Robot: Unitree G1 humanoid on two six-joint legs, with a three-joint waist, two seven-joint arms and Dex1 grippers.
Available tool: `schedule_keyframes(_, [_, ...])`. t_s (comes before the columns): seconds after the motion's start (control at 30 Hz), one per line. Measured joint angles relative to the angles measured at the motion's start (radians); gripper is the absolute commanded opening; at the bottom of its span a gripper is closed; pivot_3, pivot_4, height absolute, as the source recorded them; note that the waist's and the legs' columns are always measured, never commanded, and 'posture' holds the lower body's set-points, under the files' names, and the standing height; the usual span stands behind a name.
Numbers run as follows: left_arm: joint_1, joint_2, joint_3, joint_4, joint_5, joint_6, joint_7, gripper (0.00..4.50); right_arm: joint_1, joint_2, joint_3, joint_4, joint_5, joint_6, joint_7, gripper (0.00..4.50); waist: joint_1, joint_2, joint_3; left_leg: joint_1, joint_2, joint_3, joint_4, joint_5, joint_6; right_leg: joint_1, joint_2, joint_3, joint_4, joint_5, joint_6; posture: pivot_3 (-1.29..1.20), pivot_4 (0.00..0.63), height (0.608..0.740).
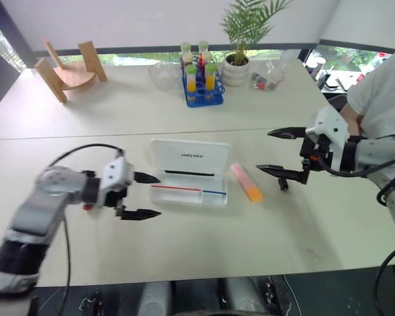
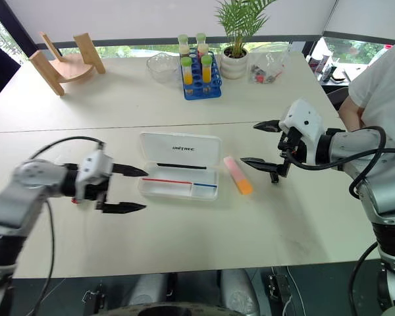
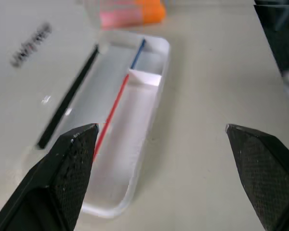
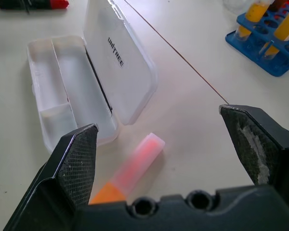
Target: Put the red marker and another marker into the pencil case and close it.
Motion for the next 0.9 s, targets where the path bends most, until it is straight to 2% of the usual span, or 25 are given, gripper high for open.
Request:
schedule_keyframes(0.1, [0.078,0.025,0.169,-0.061,-0.083,0.159,0.103,4.39,0.004,0.002,-0.001,0.003,0.001,0.001,-0.001,4.50,0.002,0.001,0.000,0.001,0.000,0.000,0.000,0.000,0.000,0.001,-0.001,0.000,0.000,0.000,0.000,0.00,0.150,0.740])
schedule_keyframes(0.2, [0.143,0.000,0.277,0.003,-0.044,0.244,0.294,4.39,0.016,0.002,-0.021,0.004,0.004,0.016,-0.009,4.50,0.005,0.001,0.000,0.001,-0.001,0.000,0.000,0.000,0.000,0.001,0.000,0.000,0.000,0.000,0.000,0.00,0.150,0.740])
schedule_keyframes(0.33, [0.096,-0.089,0.234,0.105,0.048,0.285,0.519,4.39,0.017,0.004,-0.027,0.001,0.007,0.028,-0.016,4.50,0.009,-0.001,0.001,0.001,-0.001,-0.001,0.002,0.000,0.000,0.003,-0.001,-0.001,0.000,0.000,0.000,0.00,0.150,0.740])
schedule_keyframes(0.5, [0.045,-0.191,0.125,0.170,0.084,0.320,0.642,4.39,0.017,0.004,-0.028,-0.003,0.011,0.034,-0.019,4.50,0.006,-0.001,0.001,0.001,-0.001,-0.001,0.002,0.000,0.000,0.003,-0.001,-0.001,0.000,0.000,0.000,0.00,0.150,0.740])
schedule_keyframes(0.6, [0.025,-0.216,0.071,0.212,0.119,0.316,0.689,3.59,0.016,0.000,-0.032,-0.004,0.012,0.046,-0.022,4.50,0.005,-0.001,0.001,0.001,-0.001,-0.001,0.000,0.000,0.000,0.001,0.000,-0.001,0.000,0.000,0.000,0.00,0.150,0.740])
schedule_keyframes(0.8, [0.021,-0.196,0.067,0.243,0.153,0.307,0.731,0.58,0.016,-0.013,-0.054,-0.026,0.019,0.057,-0.023,4.50,0.001,0.002,-0.001,0.003,-0.001,0.001,0.000,0.000,0.000,0.003,-0.001,0.000,0.001,0.000,0.000,0.00,0.150,0.740])
schedule_keyframes(0.83, [0.022,-0.194,0.068,0.243,0.152,0.308,0.731,0.32,0.016,-0.014,-0.059,-0.031,0.019,0.060,-0.024,4.50,0.001,0.002,-0.001,0.003,-0.001,0.001,0.000,0.000,0.000,0.003,-0.001,0.000,0.001,0.000,0.000,0.00,0.150,0.740])
schedule_keyframes(0.9, [0.025,-0.184,0.068,0.243,0.150,0.309,0.724,0.32,0.016,-0.017,-0.067,-0.040,0.020,0.064,-0.025,4.50,0.000,0.002,-0.001,0.003,-0.001,0.001,0.000,0.000,0.000,0.003,-0.001,0.000,0.001,0.000,0.000,0.00,0.150,0.740])
